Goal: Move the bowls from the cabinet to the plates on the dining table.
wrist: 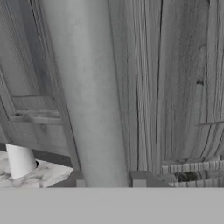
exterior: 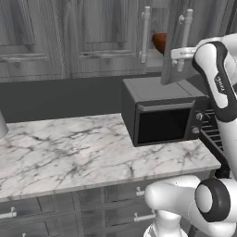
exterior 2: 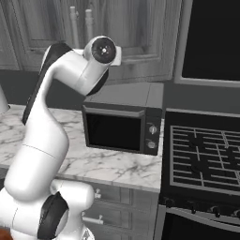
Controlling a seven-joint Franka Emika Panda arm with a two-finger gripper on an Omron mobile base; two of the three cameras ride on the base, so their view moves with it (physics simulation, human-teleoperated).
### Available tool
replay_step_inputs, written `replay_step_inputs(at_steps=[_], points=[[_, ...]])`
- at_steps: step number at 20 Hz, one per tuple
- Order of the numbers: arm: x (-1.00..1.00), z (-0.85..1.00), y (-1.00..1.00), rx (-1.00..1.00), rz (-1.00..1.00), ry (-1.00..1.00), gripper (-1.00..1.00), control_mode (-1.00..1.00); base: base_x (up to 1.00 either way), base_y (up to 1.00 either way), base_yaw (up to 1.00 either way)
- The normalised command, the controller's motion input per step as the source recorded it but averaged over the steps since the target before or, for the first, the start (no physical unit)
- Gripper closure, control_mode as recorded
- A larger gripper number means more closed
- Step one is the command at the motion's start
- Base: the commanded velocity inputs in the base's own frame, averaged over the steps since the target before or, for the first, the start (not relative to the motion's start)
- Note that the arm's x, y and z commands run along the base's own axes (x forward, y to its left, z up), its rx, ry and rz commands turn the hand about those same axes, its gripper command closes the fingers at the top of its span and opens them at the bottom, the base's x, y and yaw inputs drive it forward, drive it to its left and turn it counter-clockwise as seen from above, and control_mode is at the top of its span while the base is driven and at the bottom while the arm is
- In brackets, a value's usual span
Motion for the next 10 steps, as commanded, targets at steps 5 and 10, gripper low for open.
replay_step_inputs(at_steps=[5, 10], points=[[-0.46, 0.17, -0.31, 0.07, 0.09, 0.0, 1.0, -1.0, 0.0, 0.0, 0.0], [-0.45, 0.16, -0.35, 0.06, 0.08, 0.0, 1.0, -1.0, 0.0, 0.0, 0.0]])
